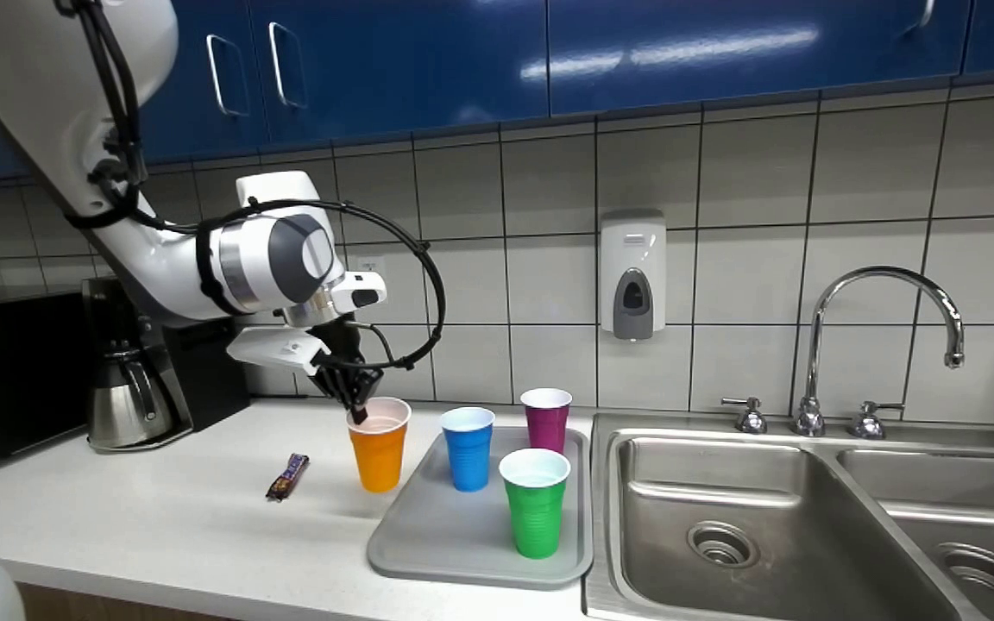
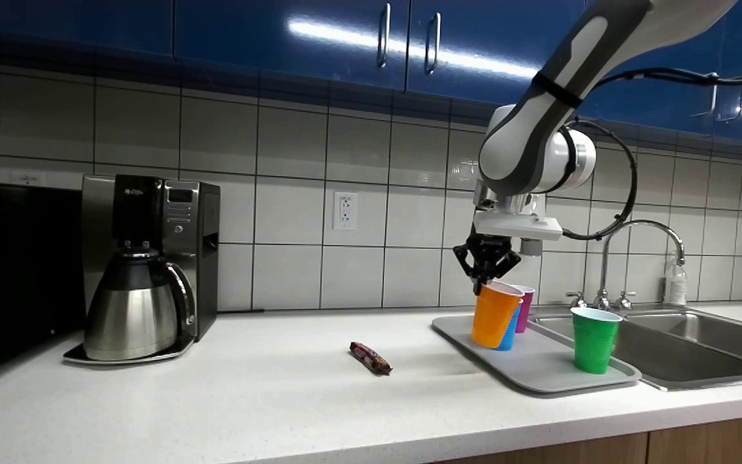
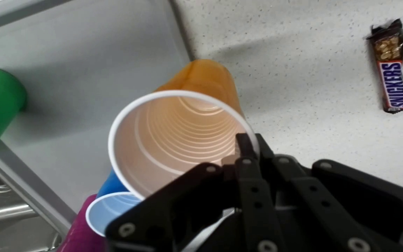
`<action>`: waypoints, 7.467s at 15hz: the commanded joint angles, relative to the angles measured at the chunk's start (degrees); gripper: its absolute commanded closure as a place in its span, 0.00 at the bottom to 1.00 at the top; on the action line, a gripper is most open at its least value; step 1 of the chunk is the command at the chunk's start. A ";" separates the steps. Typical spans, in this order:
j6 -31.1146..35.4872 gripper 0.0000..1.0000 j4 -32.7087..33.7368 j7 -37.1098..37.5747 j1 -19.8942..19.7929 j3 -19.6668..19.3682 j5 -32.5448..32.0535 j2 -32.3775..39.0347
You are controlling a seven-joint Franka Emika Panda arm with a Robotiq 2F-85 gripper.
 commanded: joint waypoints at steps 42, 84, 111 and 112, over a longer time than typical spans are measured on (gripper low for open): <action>0.75 0.00 -1.56 3.66 5.35 3.75 -3.08 0.39; 6.83 0.00 9.52 -7.74 -3.08 -4.91 1.71 8.92; 4.83 0.00 23.42 -9.74 -1.46 -8.68 4.14 25.51; 4.81 0.00 23.38 -9.69 -1.39 -8.79 4.07 25.54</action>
